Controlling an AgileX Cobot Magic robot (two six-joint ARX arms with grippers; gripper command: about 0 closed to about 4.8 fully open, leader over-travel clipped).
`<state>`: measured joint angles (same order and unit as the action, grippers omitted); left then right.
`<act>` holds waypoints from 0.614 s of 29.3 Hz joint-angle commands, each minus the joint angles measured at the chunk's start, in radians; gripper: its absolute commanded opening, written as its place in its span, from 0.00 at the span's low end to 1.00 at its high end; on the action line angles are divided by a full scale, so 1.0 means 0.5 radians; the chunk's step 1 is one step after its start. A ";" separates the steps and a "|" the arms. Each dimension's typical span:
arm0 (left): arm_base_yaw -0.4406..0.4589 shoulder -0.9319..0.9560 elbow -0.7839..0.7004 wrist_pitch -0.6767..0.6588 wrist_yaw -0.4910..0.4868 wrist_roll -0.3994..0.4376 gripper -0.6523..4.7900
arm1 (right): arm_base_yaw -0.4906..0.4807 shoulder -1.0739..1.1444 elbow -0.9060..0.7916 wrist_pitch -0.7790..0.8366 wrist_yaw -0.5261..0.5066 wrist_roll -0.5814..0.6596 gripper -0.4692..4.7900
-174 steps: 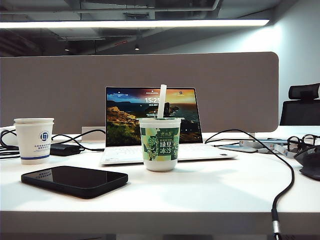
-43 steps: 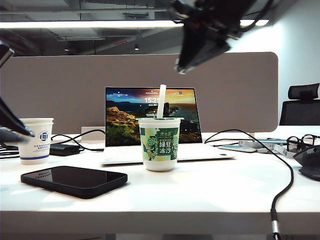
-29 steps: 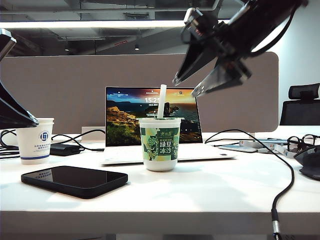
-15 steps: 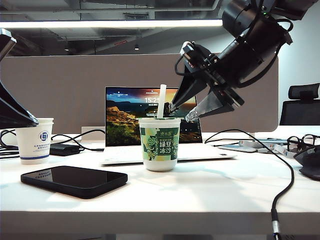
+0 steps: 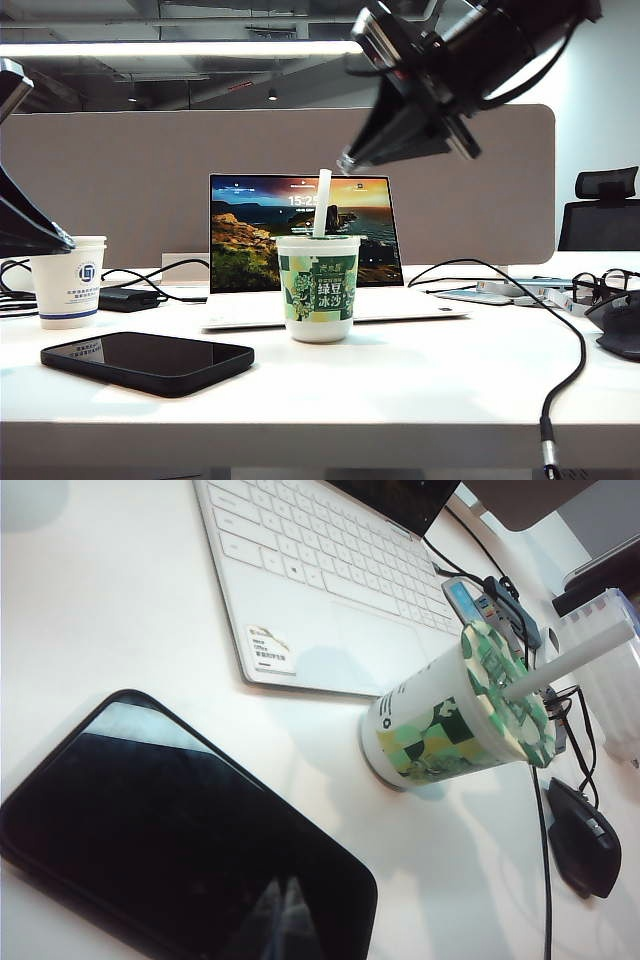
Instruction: Pick up the black phone, pick up the charger plug, insert the charger plug into the phone's charging port, and finally place the connected phone back on the desk.
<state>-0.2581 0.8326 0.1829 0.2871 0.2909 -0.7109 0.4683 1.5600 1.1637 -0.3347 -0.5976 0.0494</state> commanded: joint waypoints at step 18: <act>0.001 0.320 0.350 0.104 -0.089 0.169 0.11 | 0.067 -0.011 -0.006 0.143 0.849 -0.190 0.08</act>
<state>-0.2581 0.9531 0.3241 0.3286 0.2607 -0.6552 0.5095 1.5589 1.1625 -0.2821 -0.1841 -0.0498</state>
